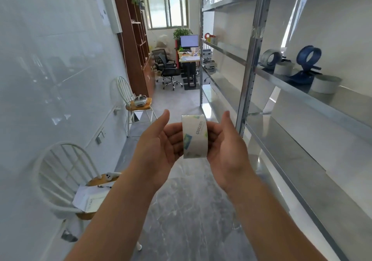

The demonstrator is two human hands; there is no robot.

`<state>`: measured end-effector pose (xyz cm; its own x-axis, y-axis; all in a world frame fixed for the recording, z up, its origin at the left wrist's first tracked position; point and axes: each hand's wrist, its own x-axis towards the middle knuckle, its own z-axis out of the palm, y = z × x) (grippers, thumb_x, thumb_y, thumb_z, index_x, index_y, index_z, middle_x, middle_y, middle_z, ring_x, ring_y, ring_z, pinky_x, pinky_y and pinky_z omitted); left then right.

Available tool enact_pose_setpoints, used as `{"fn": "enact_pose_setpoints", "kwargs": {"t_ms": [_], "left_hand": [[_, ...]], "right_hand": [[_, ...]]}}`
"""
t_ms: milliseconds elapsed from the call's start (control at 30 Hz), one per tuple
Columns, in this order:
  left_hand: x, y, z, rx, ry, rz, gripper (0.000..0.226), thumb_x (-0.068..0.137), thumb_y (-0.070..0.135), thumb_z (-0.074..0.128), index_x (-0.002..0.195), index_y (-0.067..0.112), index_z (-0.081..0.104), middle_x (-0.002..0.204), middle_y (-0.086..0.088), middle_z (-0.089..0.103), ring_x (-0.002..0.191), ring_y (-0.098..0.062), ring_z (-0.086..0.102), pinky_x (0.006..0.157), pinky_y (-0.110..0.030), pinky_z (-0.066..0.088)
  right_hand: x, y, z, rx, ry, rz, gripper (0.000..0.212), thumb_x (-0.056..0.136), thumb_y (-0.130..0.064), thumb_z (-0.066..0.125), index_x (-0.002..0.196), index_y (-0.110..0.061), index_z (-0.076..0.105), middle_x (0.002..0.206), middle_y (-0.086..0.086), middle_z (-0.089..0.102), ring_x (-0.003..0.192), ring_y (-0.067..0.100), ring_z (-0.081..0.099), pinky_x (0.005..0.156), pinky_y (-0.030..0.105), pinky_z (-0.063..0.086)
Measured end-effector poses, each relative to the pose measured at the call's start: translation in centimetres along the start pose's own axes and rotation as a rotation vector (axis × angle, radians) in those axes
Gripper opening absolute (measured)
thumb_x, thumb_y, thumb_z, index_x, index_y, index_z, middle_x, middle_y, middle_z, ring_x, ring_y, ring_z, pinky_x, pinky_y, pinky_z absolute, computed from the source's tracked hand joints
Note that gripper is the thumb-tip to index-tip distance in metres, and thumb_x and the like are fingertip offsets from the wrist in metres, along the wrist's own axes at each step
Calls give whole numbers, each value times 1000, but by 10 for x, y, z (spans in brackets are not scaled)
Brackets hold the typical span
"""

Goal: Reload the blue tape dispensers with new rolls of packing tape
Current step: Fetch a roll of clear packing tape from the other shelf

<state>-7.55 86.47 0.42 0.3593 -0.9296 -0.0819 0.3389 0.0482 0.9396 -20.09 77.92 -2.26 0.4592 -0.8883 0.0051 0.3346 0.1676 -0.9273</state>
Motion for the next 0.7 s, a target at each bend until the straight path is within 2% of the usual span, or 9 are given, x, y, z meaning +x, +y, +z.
{"fn": "enact_pose_setpoints", "kwargs": {"t_ms": [133, 200, 333, 400, 533, 600, 700], "left_hand": [[43, 7, -11, -27, 36, 1, 70, 88, 58, 47, 117, 0, 74, 118, -28, 72, 103, -39, 66, 97, -50, 47], [65, 11, -19, -42, 53, 3, 68, 94, 56, 44, 117, 0, 75, 118, -27, 73, 105, -40, 66, 102, -53, 46], [110, 17, -40, -53, 41, 1, 73, 82, 61, 49, 115, 1, 75, 117, -26, 73, 113, -46, 65, 112, -59, 39], [134, 20, -53, -63, 31, -1, 75, 86, 62, 45, 116, 0, 75, 118, -26, 73, 117, -48, 64, 111, -59, 40], [194, 31, -92, -74, 26, 4, 79, 95, 65, 35, 119, -1, 72, 116, -26, 74, 107, -42, 67, 109, -57, 42], [224, 43, -112, -77, 21, 10, 81, 90, 66, 39, 118, -2, 73, 118, -28, 73, 110, -45, 66, 111, -59, 40], [276, 69, -143, -76, -21, 14, 86, 80, 68, 43, 120, -2, 72, 122, -31, 69, 124, -54, 57, 115, -63, 35]], "right_hand": [[45, 4, 8, 18, -21, 19, 71, 104, -61, 30, 117, -8, 75, 110, 15, 79, 104, 28, 74, 85, 39, 56], [67, 6, 13, 7, -35, 18, 70, 104, -61, 31, 115, -8, 75, 108, 15, 79, 102, 27, 74, 84, 38, 56], [112, 13, 27, -17, -34, 13, 71, 103, -62, 31, 116, -8, 76, 108, 14, 80, 102, 26, 74, 85, 38, 56], [135, 19, 36, -24, -32, 10, 70, 103, -62, 31, 114, -9, 76, 107, 13, 80, 101, 25, 75, 86, 38, 56], [196, 33, 66, -28, -37, 11, 69, 104, -61, 31, 112, -9, 77, 105, 13, 81, 98, 24, 75, 85, 38, 57], [229, 39, 85, -40, -40, 4, 69, 104, -61, 30, 110, -10, 77, 102, 12, 81, 95, 23, 75, 82, 37, 56], [283, 43, 116, -11, -35, 3, 70, 105, -60, 30, 110, -9, 77, 102, 12, 81, 93, 22, 76, 80, 36, 56]]}}
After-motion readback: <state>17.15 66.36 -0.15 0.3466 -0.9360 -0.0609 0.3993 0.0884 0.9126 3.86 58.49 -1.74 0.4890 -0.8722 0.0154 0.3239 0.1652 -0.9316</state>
